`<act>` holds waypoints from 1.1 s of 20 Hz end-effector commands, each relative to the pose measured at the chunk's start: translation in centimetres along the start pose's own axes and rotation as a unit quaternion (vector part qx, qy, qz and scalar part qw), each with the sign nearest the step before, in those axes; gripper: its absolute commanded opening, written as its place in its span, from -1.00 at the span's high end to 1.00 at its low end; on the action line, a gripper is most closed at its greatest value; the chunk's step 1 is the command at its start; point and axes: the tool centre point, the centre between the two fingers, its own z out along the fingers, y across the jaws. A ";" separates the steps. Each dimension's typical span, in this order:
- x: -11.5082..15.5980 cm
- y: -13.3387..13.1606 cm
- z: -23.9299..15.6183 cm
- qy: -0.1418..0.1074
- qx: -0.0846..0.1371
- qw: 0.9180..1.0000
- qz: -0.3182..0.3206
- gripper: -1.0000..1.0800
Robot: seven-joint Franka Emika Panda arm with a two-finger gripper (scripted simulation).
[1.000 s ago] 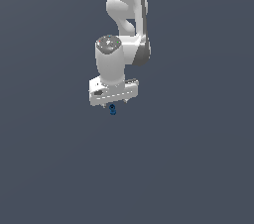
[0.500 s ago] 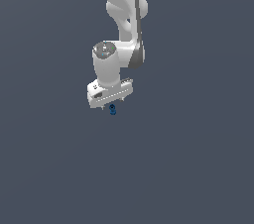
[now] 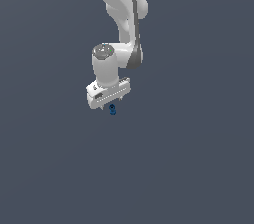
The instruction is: Pick up the object and move it to a goal position.
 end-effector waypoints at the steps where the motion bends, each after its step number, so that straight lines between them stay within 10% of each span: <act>1: -0.1 0.0 0.1 0.000 0.000 1.000 -0.003 -0.92; 20: -0.1 0.0 5.1 0.000 0.000 1.000 -0.003 -0.92; 21: -0.1 0.0 5.1 0.000 0.000 1.000 -0.003 1.00; 22: -0.1 0.0 5.1 0.000 0.000 1.000 -0.003 1.00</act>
